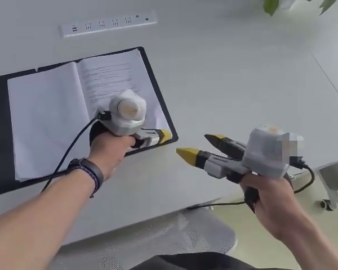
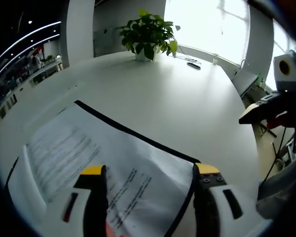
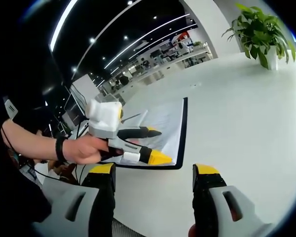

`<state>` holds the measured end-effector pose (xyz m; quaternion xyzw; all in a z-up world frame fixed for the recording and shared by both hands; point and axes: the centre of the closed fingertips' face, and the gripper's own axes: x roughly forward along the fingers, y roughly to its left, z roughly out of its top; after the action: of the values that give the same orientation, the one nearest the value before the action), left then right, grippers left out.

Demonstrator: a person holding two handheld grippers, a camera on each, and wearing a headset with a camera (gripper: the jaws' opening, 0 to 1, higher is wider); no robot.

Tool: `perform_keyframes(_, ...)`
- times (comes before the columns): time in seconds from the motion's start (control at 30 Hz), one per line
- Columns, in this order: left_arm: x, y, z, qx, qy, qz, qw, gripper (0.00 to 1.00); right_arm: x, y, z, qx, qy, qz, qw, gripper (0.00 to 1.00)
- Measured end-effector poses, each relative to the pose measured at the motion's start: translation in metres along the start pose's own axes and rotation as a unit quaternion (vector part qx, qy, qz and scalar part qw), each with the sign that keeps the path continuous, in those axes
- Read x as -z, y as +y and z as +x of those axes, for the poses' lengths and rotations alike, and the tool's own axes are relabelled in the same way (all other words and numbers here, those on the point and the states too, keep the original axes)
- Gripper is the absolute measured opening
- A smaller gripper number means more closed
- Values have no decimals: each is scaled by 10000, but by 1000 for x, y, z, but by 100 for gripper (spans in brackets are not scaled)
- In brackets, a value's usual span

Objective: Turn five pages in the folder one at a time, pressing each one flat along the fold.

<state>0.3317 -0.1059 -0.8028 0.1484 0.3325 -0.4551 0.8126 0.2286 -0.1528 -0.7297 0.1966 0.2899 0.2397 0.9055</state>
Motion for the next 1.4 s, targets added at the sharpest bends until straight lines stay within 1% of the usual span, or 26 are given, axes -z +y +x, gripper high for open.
perform_keyframes(0.07, 1, -1, 1, -47, 2, 113, 9999, 69, 0, 1, 0, -3, 14, -5, 10000, 62)
perform_keyframes(0.17, 1, 0, 0, -43, -7, 129, 9999, 68, 0, 1, 0, -10, 19, -10, 10000, 62)
perform_keyframes(0.3, 1, 6, -2, -31, -40, 86, 10000, 63, 0, 1, 1, -2, 13, 5, 10000, 62)
perform_keyframes(0.5, 0, 6, -2, -24, -66, 69, 10000, 61, -3, -1, 3, -13, -19, 25, 10000, 60)
perform_keyframes(0.63, 0, 8, -3, -39, -96, 7, 9999, 59, -8, -3, 10, -57, -12, 10, 10000, 59)
perform_keyframes(0.77, -1, 8, -3, -26, -102, -1, 9999, 58, -15, -7, 21, -126, -43, 67, 9999, 57)
perform_keyframes(0.8, -1, 8, -3, -26, -103, -2, 9999, 58, -17, -10, 26, -155, -62, 166, 9997, 57)
perform_keyframes(0.87, -1, 9, -3, -34, -108, -6, 9999, 58, -22, -13, 35, -187, -83, 193, 9996, 56)
perform_keyframes(0.93, 0, 9, -2, -46, -117, 0, 9999, 58, -26, -14, 43, -219, -73, 186, 9996, 55)
perform_keyframes(1.03, 0, 9, -2, -42, -115, -4, 9999, 58, -28, -15, 55, -275, 41, 34, 9996, 54)
perform_keyframes(1.17, -1, 9, -3, -30, -105, -13, 9999, 58, -34, -14, 67, -418, 74, 35, 9991, 54)
perform_keyframes(1.23, -1, 9, -3, -33, -108, -12, 9999, 58, -35, -15, 71, -447, 86, 28, 9990, 53)
perform_keyframes(1.4, -1, 9, -2, -52, -104, -32, 9999, 58, -33, -20, 84, -550, 101, 198, 9982, 52)
